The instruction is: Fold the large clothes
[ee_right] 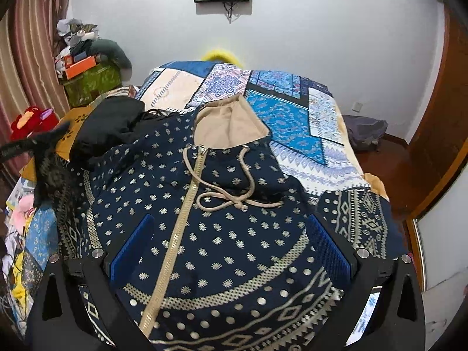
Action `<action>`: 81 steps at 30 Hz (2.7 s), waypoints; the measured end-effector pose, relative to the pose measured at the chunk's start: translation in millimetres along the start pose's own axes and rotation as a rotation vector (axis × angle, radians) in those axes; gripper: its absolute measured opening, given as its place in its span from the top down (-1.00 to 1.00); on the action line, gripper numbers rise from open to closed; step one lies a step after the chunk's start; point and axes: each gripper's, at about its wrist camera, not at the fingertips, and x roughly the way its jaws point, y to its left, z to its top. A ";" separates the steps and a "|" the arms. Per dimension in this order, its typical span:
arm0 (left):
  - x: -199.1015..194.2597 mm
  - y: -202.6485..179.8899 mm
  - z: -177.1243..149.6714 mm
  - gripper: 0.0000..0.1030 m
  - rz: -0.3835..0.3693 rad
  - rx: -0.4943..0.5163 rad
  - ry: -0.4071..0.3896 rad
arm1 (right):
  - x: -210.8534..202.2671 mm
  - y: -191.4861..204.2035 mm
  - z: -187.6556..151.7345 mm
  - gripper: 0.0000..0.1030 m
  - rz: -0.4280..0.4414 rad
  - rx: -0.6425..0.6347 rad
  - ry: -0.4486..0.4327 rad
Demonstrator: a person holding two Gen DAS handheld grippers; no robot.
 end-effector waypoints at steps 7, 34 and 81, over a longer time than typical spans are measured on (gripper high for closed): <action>73.7 -64.2 -68.9 0.96 -0.045 0.122 0.305 | -16.3 -16.4 -8.9 -1.00 -0.018 0.007 -0.014; 4.1 165.4 -102.8 -0.31 0.140 -0.533 0.213 | -6.5 1.1 -14.2 -1.00 -0.049 -0.054 0.010; 49.9 -255.3 -18.5 0.19 -0.343 0.357 0.324 | -15.1 -120.1 -47.5 -1.00 -0.019 0.207 0.071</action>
